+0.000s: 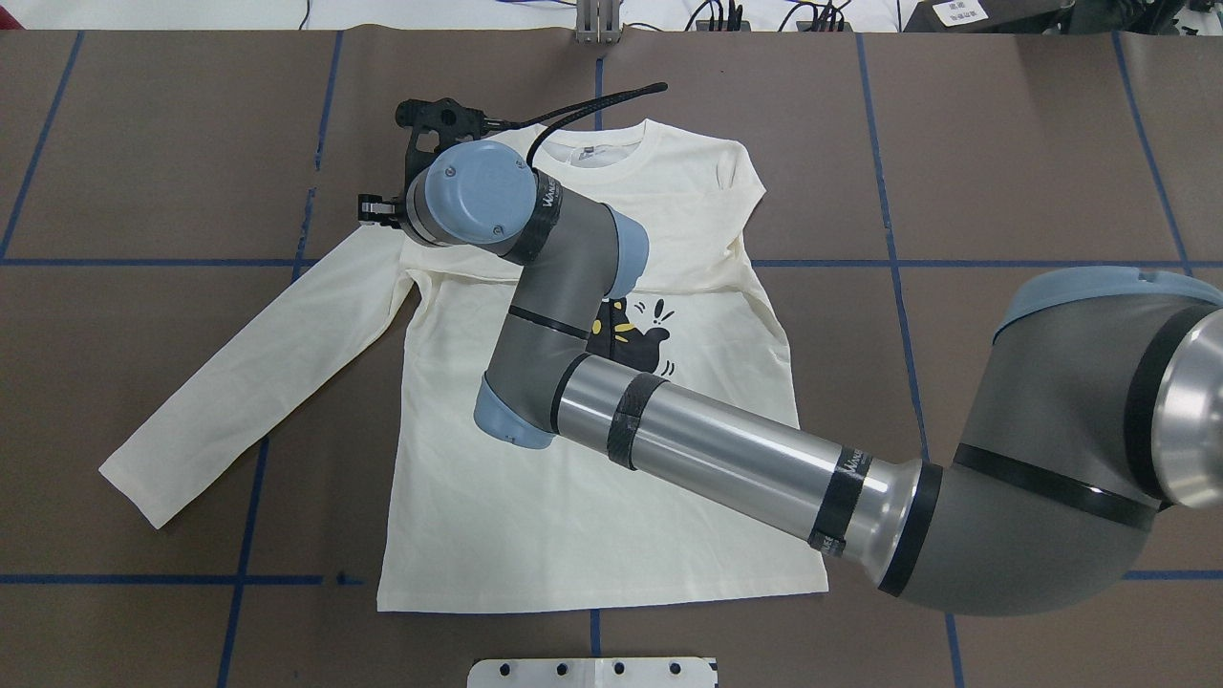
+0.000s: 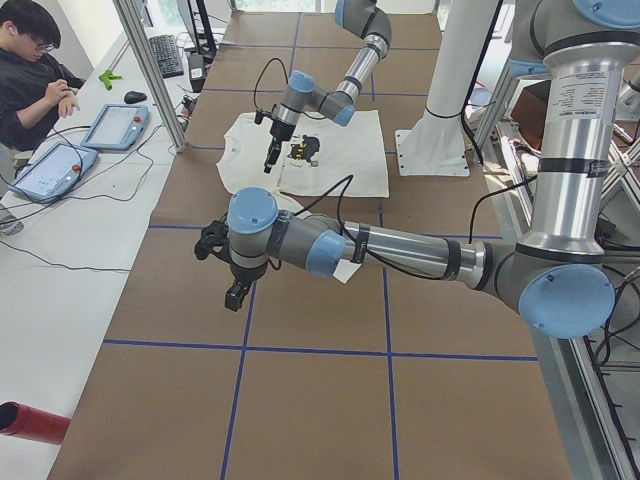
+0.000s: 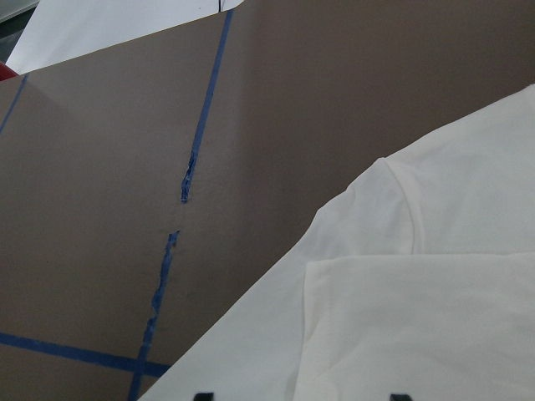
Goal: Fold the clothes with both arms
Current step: 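Lay the sleeve across the chest, release, and raise the right gripper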
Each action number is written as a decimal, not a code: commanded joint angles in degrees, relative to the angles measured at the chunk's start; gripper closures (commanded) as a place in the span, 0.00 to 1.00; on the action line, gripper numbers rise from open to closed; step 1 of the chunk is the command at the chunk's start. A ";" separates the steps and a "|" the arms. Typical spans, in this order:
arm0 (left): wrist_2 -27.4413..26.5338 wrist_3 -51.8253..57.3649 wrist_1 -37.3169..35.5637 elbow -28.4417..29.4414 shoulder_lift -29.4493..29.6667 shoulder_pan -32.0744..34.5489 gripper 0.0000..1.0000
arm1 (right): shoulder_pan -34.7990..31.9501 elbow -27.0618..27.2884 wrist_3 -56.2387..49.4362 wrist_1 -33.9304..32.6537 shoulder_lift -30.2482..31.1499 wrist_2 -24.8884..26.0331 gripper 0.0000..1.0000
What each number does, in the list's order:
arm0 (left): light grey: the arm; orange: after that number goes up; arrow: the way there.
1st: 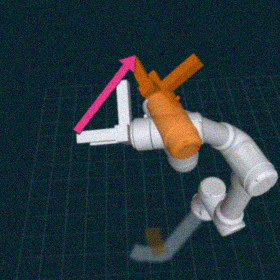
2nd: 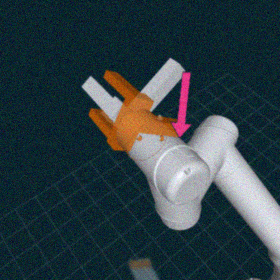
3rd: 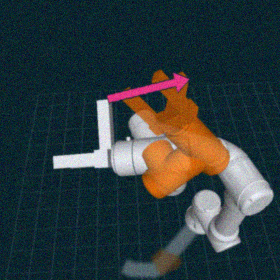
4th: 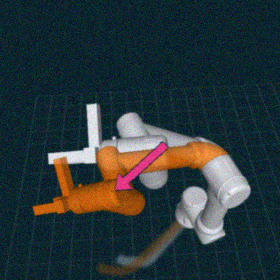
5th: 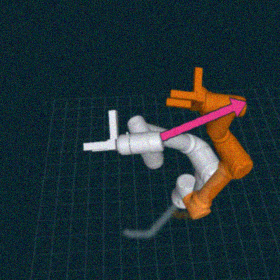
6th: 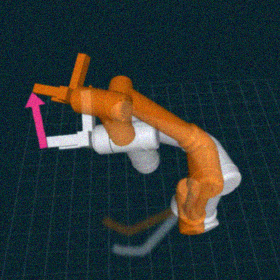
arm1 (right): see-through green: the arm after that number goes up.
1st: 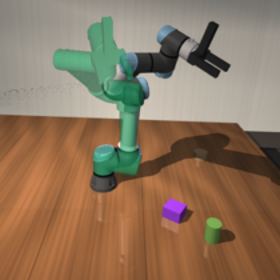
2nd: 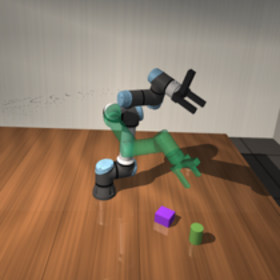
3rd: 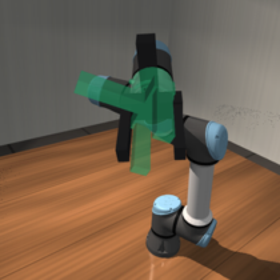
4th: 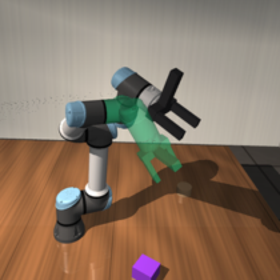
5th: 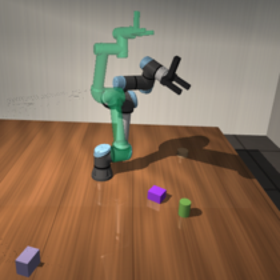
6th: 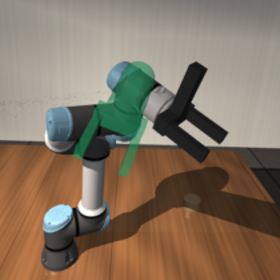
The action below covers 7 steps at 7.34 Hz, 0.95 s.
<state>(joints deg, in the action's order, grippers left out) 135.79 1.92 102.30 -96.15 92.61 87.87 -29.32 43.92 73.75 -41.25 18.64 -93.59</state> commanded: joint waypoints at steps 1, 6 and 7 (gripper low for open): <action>-0.18 -4.96 0.61 -0.52 0.02 -2.42 0.00 | -0.21 0.63 2.27 -3.54 -0.01 -2.19 0.00; -6.81 -54.99 34.76 -4.19 -12.86 -18.21 0.00 | -13.81 32.30 -5.07 -37.72 18.83 -23.81 0.00; -12.77 -65.01 35.41 -8.74 -15.68 -24.70 0.00 | -14.79 40.02 -11.81 -43.85 24.98 -23.92 0.00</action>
<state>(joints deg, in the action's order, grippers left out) 128.92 -51.17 134.41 -100.59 80.73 69.91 -42.00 74.98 68.40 -78.20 36.50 -115.71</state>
